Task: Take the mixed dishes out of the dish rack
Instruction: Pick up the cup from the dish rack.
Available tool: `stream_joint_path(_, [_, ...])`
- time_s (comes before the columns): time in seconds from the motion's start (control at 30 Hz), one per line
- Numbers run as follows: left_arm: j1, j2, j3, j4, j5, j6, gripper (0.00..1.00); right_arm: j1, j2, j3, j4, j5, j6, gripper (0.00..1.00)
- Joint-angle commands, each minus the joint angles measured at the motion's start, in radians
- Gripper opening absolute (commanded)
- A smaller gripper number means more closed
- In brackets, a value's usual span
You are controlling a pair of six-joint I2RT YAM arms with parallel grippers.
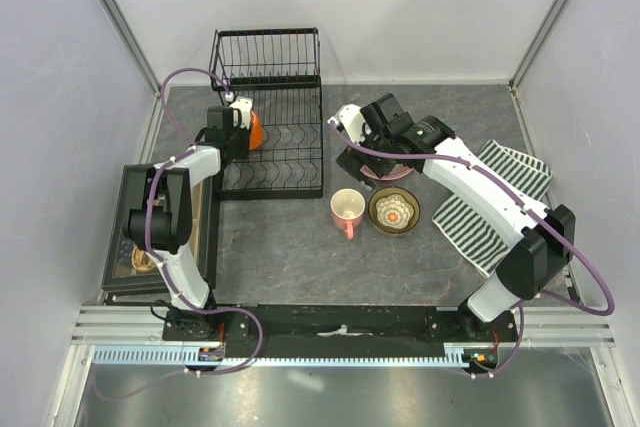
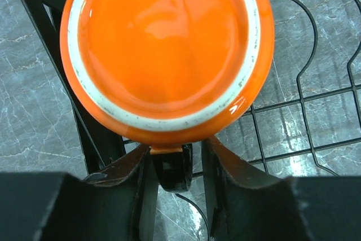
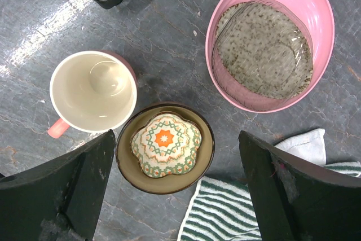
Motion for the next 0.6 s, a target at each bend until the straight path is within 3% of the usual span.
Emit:
stream_joint_path(0.0, [0.003,0.021,0.043,0.022,-0.024,0.034,0.4,-0.002,-0.008,0.0,0.01,-0.008,-0.005,0.98])
stream_joint_path(0.27, [0.004,0.032,0.045,0.037,-0.031,0.042,0.33,-0.003,-0.006,-0.005,0.009,-0.01,-0.008,0.98])
stream_joint_path(0.57, [0.004,0.034,0.046,0.046,-0.012,0.041,0.17,-0.003,-0.005,-0.023,0.009,-0.013,-0.01,0.98])
